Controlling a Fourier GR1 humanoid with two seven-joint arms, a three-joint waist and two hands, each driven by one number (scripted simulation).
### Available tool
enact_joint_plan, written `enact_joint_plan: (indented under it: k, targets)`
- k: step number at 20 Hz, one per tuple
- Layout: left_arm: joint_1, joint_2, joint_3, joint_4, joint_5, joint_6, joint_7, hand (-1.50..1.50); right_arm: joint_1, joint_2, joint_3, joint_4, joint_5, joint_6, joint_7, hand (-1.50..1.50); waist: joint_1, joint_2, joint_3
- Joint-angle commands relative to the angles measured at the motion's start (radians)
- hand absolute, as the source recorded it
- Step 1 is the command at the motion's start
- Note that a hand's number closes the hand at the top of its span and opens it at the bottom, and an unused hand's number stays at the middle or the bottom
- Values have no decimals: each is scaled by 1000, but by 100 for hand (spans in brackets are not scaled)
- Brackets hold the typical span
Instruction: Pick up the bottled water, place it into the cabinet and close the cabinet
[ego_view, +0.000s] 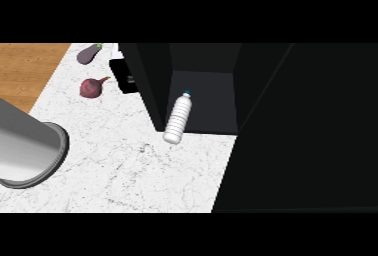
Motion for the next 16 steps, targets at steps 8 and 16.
enact_joint_plan:
  k: [8,16]
  targets:
    - [53,40,76,22,47,-99,-15,-150,-288,189,195,-49,155,-247,229,150,26,6,3]
    - [70,52,117,49,72,-161,-29,-150,-451,380,238,83,187,-356,338,150,50,25,5]
